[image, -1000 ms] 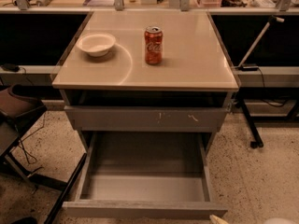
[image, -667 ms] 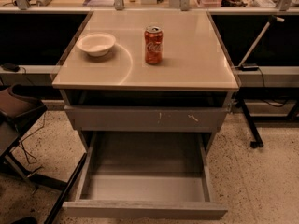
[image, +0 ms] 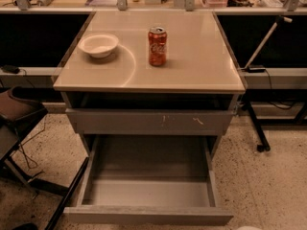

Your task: Close middle drawer

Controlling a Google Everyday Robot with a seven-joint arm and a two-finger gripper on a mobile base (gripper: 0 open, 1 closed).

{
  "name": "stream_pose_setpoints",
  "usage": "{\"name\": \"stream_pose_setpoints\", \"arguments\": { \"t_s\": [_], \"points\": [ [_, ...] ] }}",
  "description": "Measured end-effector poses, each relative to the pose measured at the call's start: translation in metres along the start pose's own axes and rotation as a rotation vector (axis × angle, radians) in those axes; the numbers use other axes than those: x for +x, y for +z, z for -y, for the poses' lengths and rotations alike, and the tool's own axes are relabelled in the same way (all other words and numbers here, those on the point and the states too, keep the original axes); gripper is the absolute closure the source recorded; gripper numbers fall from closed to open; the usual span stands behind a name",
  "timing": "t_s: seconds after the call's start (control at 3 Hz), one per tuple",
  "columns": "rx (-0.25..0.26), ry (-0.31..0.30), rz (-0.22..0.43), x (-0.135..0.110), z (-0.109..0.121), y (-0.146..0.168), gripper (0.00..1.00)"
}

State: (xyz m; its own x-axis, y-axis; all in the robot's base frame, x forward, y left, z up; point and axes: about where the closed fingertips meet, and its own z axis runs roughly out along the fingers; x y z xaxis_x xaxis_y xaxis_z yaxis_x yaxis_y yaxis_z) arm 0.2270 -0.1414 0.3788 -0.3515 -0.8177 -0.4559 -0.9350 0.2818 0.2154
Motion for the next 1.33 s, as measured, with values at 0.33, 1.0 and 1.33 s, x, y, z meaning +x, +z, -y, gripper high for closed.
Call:
{"name": "stream_pose_setpoints", "arguments": {
  "t_s": [0.33,1.0,1.33],
  "points": [
    [0.021,0.049,0.058,-0.021,0.068,0.031,0.0],
    [0.015,0.057,0.071,-0.018,0.066,0.032,0.0],
    [0.05,0.015,0.08,-0.042,0.088,0.028,0.0]
  ]
}}
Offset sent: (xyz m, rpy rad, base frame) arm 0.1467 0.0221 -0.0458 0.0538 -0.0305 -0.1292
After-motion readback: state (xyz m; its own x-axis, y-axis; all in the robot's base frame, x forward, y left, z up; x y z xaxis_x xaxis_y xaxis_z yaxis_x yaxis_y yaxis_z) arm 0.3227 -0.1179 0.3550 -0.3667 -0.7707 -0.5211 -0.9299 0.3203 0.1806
